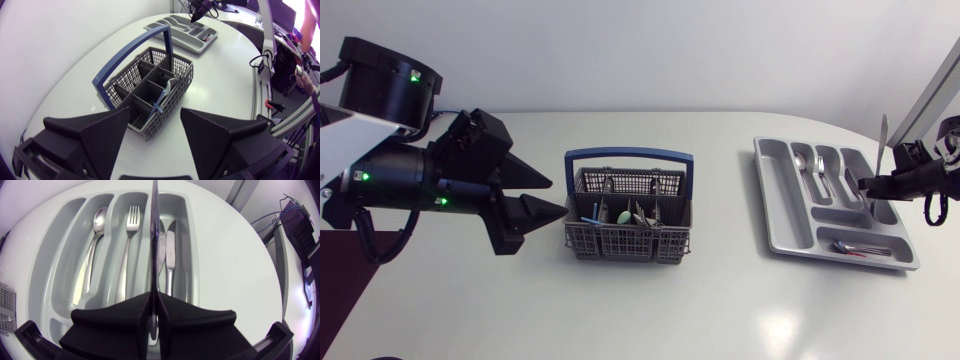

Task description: Unload the cutlery basket into the drawer organizer.

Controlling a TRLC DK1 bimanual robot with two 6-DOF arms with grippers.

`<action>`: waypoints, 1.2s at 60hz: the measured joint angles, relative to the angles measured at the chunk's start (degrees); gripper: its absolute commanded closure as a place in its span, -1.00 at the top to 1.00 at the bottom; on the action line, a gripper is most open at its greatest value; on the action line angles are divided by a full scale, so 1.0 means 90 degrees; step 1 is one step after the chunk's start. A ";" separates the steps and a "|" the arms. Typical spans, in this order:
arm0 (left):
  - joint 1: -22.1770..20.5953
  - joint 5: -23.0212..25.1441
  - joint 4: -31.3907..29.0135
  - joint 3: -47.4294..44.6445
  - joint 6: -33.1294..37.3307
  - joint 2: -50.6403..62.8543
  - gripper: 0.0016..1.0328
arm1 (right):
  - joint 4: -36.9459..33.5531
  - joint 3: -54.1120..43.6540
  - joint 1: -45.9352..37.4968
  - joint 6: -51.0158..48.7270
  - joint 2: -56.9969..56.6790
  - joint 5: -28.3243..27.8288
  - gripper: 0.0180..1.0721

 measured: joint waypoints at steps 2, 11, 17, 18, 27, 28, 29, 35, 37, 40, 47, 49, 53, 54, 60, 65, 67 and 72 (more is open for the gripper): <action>0.0000 0.0000 0.0017 -0.0044 0.0002 -0.0012 0.38 | 0.0000 0.0017 0.0000 0.0000 0.0068 0.0029 -0.89; -0.0044 -0.0121 0.0100 -0.0321 0.0061 -0.0114 0.38 | 0.0005 0.0270 0.0000 0.0075 0.0364 0.0136 -0.88; -0.0044 -0.0143 0.0206 -0.0495 0.0151 -0.0199 0.38 | 0.0007 0.0342 0.0012 0.0126 0.0444 0.0209 -0.81; -0.0044 -0.0141 0.0223 -0.0522 0.0158 -0.0211 0.38 | 0.0007 0.0347 0.0015 0.0138 0.0454 0.0214 -0.76; -0.0044 -0.0158 0.0427 -0.0867 0.0277 -0.0321 0.38 | 0.0002 0.0352 0.0044 0.0141 0.0532 0.0253 -0.41; -0.0044 -0.0160 0.0476 -0.0903 0.0294 -0.0323 0.38 | 0.0002 0.0355 0.0046 0.0141 0.0537 0.0253 -0.37; -0.0044 -0.0163 0.0520 -0.0942 0.0318 -0.0325 0.38 | 0.0007 0.0352 0.0049 0.0141 0.0537 0.0253 -0.31; -0.0073 -0.0168 0.0901 -0.1183 0.0362 -0.0330 0.38 | 0.0228 0.0209 0.0061 0.0143 0.0488 0.0282 0.16; -0.0080 -0.0165 0.1018 -0.1241 0.0362 -0.0333 0.38 | 0.0301 0.0117 0.0058 0.0141 0.0423 0.0311 0.28; -0.0078 -0.0170 0.1234 -0.1314 0.0364 -0.0330 0.38 | 0.0362 -0.0044 0.0058 0.0141 0.0277 0.0376 0.36; -0.0158 -0.0194 0.1834 -0.1409 0.0359 -0.0223 0.38 | 0.0590 -0.0556 0.0148 0.0141 -0.0248 0.0423 0.37; -0.0214 -0.0211 0.2011 -0.1443 0.0359 -0.0168 0.37 | 0.0668 -0.0743 0.0214 0.0141 -0.0442 0.0447 0.37; -0.0386 -0.0340 0.2390 -0.1576 0.0357 -0.0051 0.34 | 0.0838 -0.1161 0.0396 0.0138 -0.0828 0.0520 0.37; -0.0457 -0.0403 0.2548 -0.1639 0.0357 -0.0012 0.33 | 0.0908 -0.1311 0.0464 0.0141 -0.0957 0.0529 0.37; -0.0639 -0.0486 0.2951 -0.1819 0.0357 0.0172 0.25 | 0.1069 -0.1863 0.0729 0.0138 -0.1438 0.0639 0.39; -0.0663 -0.0500 0.3198 -0.1889 0.0359 0.0321 0.14 | 0.1188 -0.2242 0.0952 0.0138 -0.1800 0.0741 0.41; -0.0663 -0.0505 0.3315 -0.1916 0.0357 0.0364 0.07 | 0.1205 -0.2392 0.1071 0.0138 -0.1967 0.0792 0.41; -0.0661 -0.0505 0.3636 -0.1950 0.0357 0.0459 -0.20 | 0.1239 -0.2744 0.1430 0.0141 -0.2429 0.0879 0.41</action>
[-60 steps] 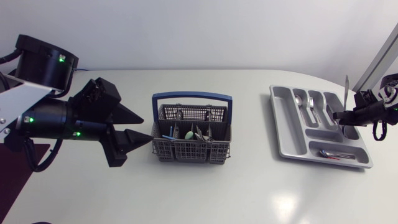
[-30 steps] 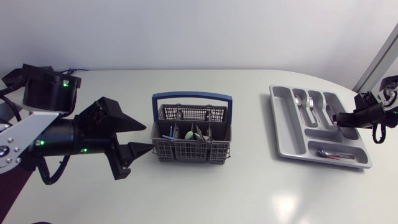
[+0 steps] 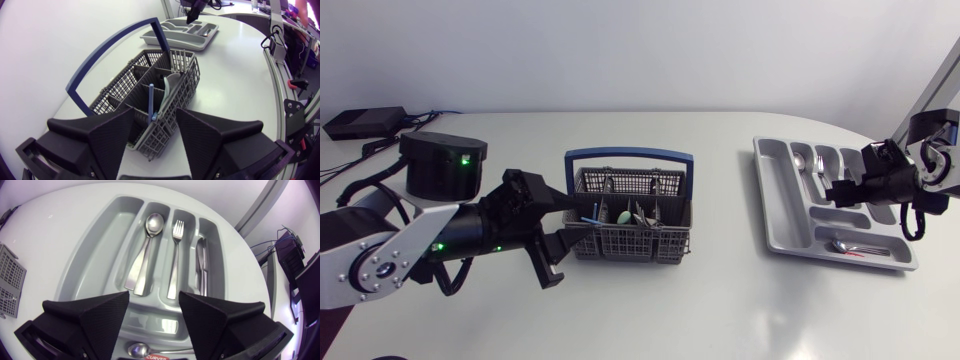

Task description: Unload the cutlery basket into the drawer organizer.

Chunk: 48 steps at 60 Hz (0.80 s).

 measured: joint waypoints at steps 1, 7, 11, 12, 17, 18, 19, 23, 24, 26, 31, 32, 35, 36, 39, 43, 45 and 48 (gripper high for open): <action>0.0000 0.0002 0.0068 -0.0002 0.0000 0.0024 -0.25 | 0.0002 -0.0056 0.0075 0.0000 -0.0085 0.0017 0.41; 0.0034 0.0002 0.0279 -0.0002 0.0000 0.0158 -0.47 | 0.0015 -0.0228 0.0355 0.0002 -0.0389 0.0073 0.41; 0.0051 0.0002 0.0313 -0.0002 0.0000 0.0245 -0.56 | 0.0017 -0.0325 0.0503 0.0005 -0.0549 0.0141 0.41; 0.0053 0.0002 0.0313 -0.0002 0.0000 0.0262 -0.56 | 0.0015 -0.0352 0.0546 0.0005 -0.0590 0.0146 0.41; 0.0053 0.0007 0.0313 -0.0002 0.0000 0.0308 -0.57 | 0.0015 -0.0435 0.0648 0.0007 -0.0707 0.0185 0.41; 0.0053 0.0007 0.0313 -0.0002 0.0000 0.0311 -0.65 | 0.0015 -0.0442 0.0665 0.0005 -0.0721 0.0187 0.41; 0.0053 0.0007 0.0313 -0.0002 0.0000 0.0313 -0.67 | 0.0015 -0.0454 0.0673 0.0005 -0.0743 0.0187 0.41; 0.0053 0.0010 0.0313 -0.0002 0.0000 0.0313 -0.79 | 0.0015 -0.0476 0.0724 0.0005 -0.0794 0.0192 0.41; 0.0053 0.0010 0.0313 -0.0002 0.0000 0.0313 -0.83 | 0.0015 -0.0476 0.0736 0.0005 -0.0799 0.0194 0.41; 0.0053 0.0010 0.0313 -0.0005 0.0000 0.0313 -0.88 | 0.0015 -0.0476 0.0750 0.0005 -0.0806 0.0211 0.41; 0.0053 0.0010 0.0311 -0.0007 0.0000 0.0313 -0.93 | 0.0015 -0.0476 0.0814 0.0007 -0.0816 0.0260 0.41; 0.0053 0.0010 0.0308 -0.0007 0.0000 0.0313 -0.93 | 0.0015 -0.0478 0.0831 0.0005 -0.0818 0.0265 0.41; 0.0053 0.0015 0.0301 -0.0007 0.0000 0.0311 -0.93 | 0.0015 -0.0495 0.0874 0.0005 -0.0845 0.0287 0.41; 0.0053 0.0024 0.0287 -0.0007 0.0000 0.0311 -0.93 | 0.0012 -0.0505 0.0882 0.0007 -0.0860 0.0296 0.41; 0.0053 0.0039 0.0199 -0.0005 0.0000 0.0299 -0.93 | 0.0012 -0.0561 0.0937 0.0005 -0.0935 0.0304 0.41; 0.0053 0.0056 -0.0036 0.0070 0.0000 0.0257 -0.93 | -0.0002 -0.0636 0.1025 0.0005 -0.1059 0.0304 0.41; 0.0053 0.0056 -0.0226 0.0148 0.0002 0.0226 -0.93 | -0.0019 -0.0670 0.1083 0.0005 -0.1129 0.0304 0.41; 0.0053 0.0056 -0.0503 0.0265 0.0000 0.0165 -0.93 | -0.0075 -0.0729 0.1192 0.0005 -0.1258 0.0304 0.41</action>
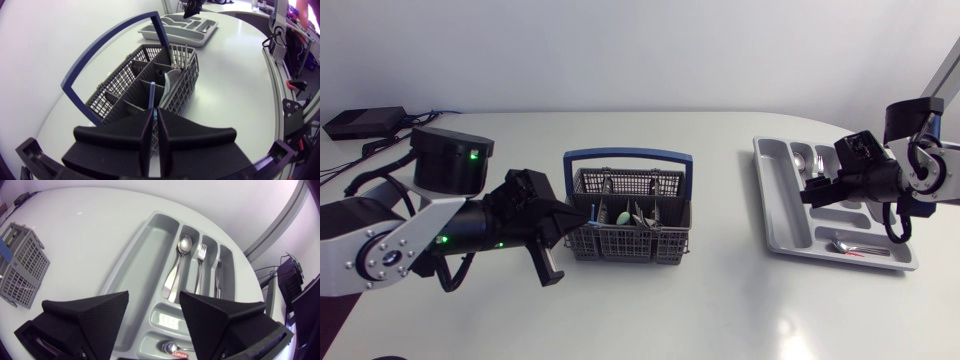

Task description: Unload the cutlery basket into the drawer organizer.

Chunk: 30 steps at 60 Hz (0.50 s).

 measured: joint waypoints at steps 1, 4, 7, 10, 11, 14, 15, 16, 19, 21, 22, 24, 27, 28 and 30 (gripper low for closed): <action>0.0000 0.0000 -0.0131 0.0051 0.0002 -0.0029 -0.93 | -0.0012 -0.0019 0.0036 -0.0002 -0.0039 0.0002 0.41; -0.0002 0.0000 -0.0515 0.0248 0.0029 -0.0112 -0.93 | -0.0046 -0.0114 0.0199 -0.0005 -0.0211 0.0002 0.41; -0.0007 0.0000 -0.0884 0.0476 0.0102 -0.0163 -0.93 | -0.0070 -0.0211 0.0355 -0.0005 -0.0372 0.0002 0.41; -0.0015 0.0012 -0.1275 0.0765 0.0172 -0.0197 -0.93 | -0.0136 -0.0296 0.0517 -0.0007 -0.0532 0.0000 0.41; -0.0022 0.0017 -0.1375 0.0855 0.0187 -0.0197 -0.93 | -0.0158 -0.0313 0.0556 -0.0007 -0.0573 -0.0002 0.41; -0.0058 0.0022 -0.1676 0.1185 0.0277 -0.0206 -0.93 | -0.0187 -0.0396 0.0663 -0.0010 -0.0709 -0.0002 0.41; -0.0087 0.0022 -0.1809 0.1355 0.0313 -0.0206 -0.93 | -0.0199 -0.0435 0.0704 -0.0012 -0.0763 0.0000 0.41; -0.0102 0.0022 -0.1870 0.1445 0.0321 -0.0206 -0.93 | -0.0202 -0.0461 0.0731 -0.0015 -0.0797 0.0000 0.41; -0.0165 0.0019 -0.2059 0.1734 0.0369 -0.0202 -0.93 | -0.0206 -0.0559 0.0792 -0.0032 -0.0901 -0.0002 0.41; -0.0209 0.0019 -0.2208 0.1911 0.0435 -0.0187 -0.93 | -0.0216 -0.0622 0.0826 -0.0053 -0.0957 -0.0002 0.41; -0.0236 0.0019 -0.2283 0.2004 0.0461 -0.0172 -0.93 | -0.0223 -0.0648 0.0843 -0.0058 -0.0981 -0.0002 0.41; -0.0301 0.0012 -0.2450 0.2227 0.0505 -0.0117 -0.93 | -0.0245 -0.0719 0.0869 -0.0095 -0.1037 -0.0010 0.41; -0.0374 -0.0005 -0.2618 0.2443 0.0568 -0.0036 -0.93 | -0.0284 -0.0794 0.0911 -0.0158 -0.1117 -0.0053 0.41; -0.0403 -0.0012 -0.2727 0.2533 0.0617 0.0005 -0.93 | -0.0308 -0.0821 0.0935 -0.0180 -0.1161 -0.0075 0.41; -0.0440 -0.0036 -0.2878 0.2650 0.0656 0.0063 -0.93 | -0.0355 -0.0877 0.0984 -0.0209 -0.1246 -0.0097 0.41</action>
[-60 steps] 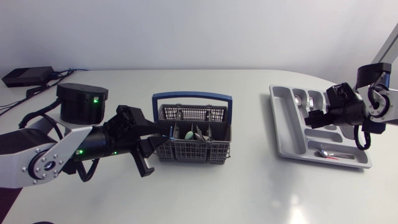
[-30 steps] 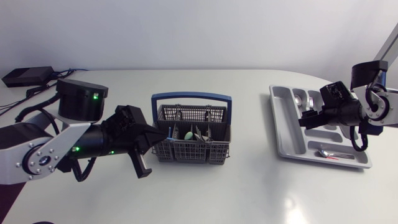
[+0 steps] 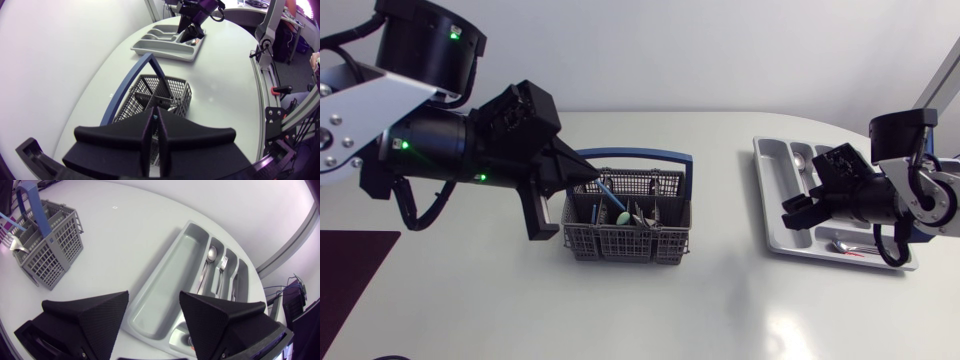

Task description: Unload the cutlery basket into the drawer organizer.

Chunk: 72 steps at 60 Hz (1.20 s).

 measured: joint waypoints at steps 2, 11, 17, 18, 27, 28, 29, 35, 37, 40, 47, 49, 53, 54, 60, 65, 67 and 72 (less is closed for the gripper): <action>-0.0034 -0.0012 -0.0141 0.0112 0.0039 0.0058 -0.93 | -0.0029 -0.0053 0.0051 -0.0027 -0.0087 -0.0027 0.41; -0.0068 -0.0017 -0.0726 0.0498 0.0182 0.0163 -0.93 | -0.0189 -0.0330 0.0355 -0.0165 -0.0743 -0.0240 0.41; -0.0068 -0.0017 -0.1005 0.0704 0.0185 0.0160 -0.93 | -0.0253 -0.0418 0.0631 -0.0187 -0.1256 -0.0301 0.41; -0.0066 -0.0019 -0.1054 0.0741 0.0187 0.0151 -0.93 | -0.0279 -0.0427 0.0685 -0.0187 -0.1338 -0.0323 0.41; -0.0068 -0.0012 -0.1275 0.0918 0.0172 -0.0180 -0.93 | -0.0510 -0.0563 0.1428 -0.0187 -0.2249 -0.0391 0.41; -0.0066 -0.0010 -0.1273 0.0933 0.0160 -0.0253 -0.93 | -0.0546 -0.0578 0.1537 -0.0187 -0.2356 -0.0403 0.41; -0.0066 -0.0012 -0.1273 0.0947 0.0151 -0.0311 -0.93 | -0.0561 -0.0588 0.1620 -0.0185 -0.2429 -0.0403 0.41; -0.0066 0.0034 -0.1270 0.1008 0.0024 -0.0714 -0.93 | -0.0721 -0.0634 0.2118 -0.0177 -0.2888 -0.0410 0.41; -0.0066 0.0075 -0.1273 0.1030 -0.0041 -0.0848 -0.93 | -0.0763 -0.0634 0.2244 -0.0175 -0.2965 -0.0410 0.41; -0.0066 0.0189 -0.1265 0.1061 -0.0172 -0.0991 -0.93 | -0.0811 -0.0634 0.2446 -0.0151 -0.3123 -0.0420 0.41; -0.0083 0.0372 -0.1248 0.1127 -0.0495 -0.1202 -0.93 | -0.0933 -0.0639 0.2761 -0.0078 -0.3453 -0.0736 0.41; -0.0126 0.0464 -0.1246 0.1151 -0.0602 -0.1212 -0.93 | -0.1010 -0.0639 0.2812 -0.0029 -0.3560 -0.0911 0.41; -0.0202 0.0646 -0.1243 0.1178 -0.0804 -0.1207 -0.93 | -0.1076 -0.0639 0.2885 0.0044 -0.3696 -0.1110 0.41; -0.0211 0.0682 -0.1246 0.1178 -0.0833 -0.1202 -0.93 | -0.1076 -0.0639 0.2914 0.0066 -0.3723 -0.1139 0.41; -0.0321 0.0933 -0.1243 0.1205 -0.1103 -0.1076 -0.93 | -0.1124 -0.0639 0.3257 0.0165 -0.3830 -0.1246 0.40; -0.0532 0.1003 -0.1219 0.1209 -0.1311 -0.0879 -0.93 | -0.1117 -0.0639 0.3597 0.0216 -0.3827 -0.1246 0.39; -0.0636 0.1030 -0.1219 0.1209 -0.1389 -0.0780 -0.93 | -0.1103 -0.0639 0.3711 0.0233 -0.3820 -0.1246 0.39; -0.0818 0.1105 -0.1188 0.1209 -0.1532 -0.0578 -0.93 | -0.0942 -0.0639 0.3920 0.0260 -0.3728 -0.1248 0.21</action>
